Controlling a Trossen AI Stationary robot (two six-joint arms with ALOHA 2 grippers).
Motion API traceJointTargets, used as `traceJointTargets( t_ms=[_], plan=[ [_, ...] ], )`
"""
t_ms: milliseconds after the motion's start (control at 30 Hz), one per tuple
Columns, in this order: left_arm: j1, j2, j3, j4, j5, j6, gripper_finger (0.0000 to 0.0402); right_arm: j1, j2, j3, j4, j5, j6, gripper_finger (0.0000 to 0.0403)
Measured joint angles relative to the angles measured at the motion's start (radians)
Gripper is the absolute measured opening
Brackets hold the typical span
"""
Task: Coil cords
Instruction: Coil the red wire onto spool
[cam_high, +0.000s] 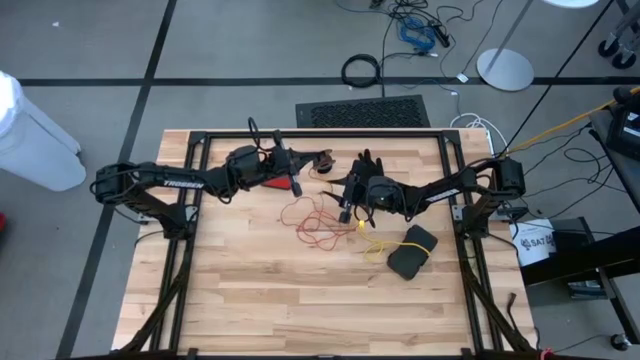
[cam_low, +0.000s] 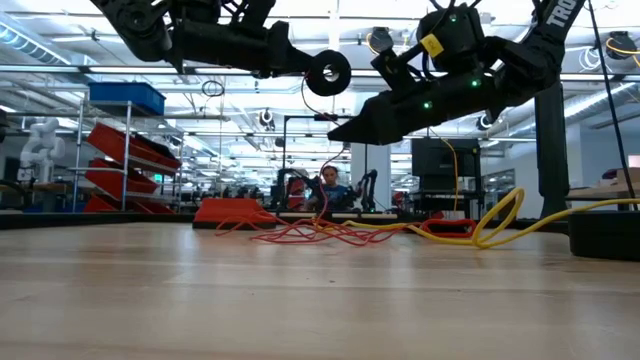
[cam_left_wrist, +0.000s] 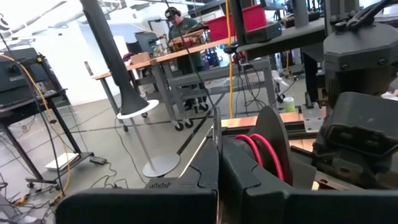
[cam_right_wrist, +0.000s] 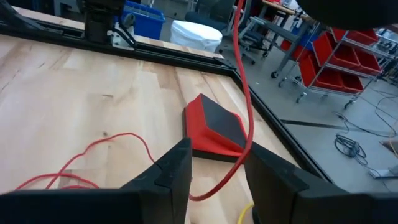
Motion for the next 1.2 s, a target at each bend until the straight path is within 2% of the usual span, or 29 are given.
traceJointTargets(
  t_ms=[600, 1200],
  plan=[
    [0.0, 0.0, 0.0, -0.031, 0.019, 0.006, 0.0, 0.001, -0.001, 0.0, -0.106, -0.005, 0.063, 0.0131],
    [0.0, 0.0, 0.0, -0.051, 0.033, 0.005, 0.0, 0.001, -0.058, 0.0, -0.139, -0.004, 0.049, 0.0076]
  ],
)
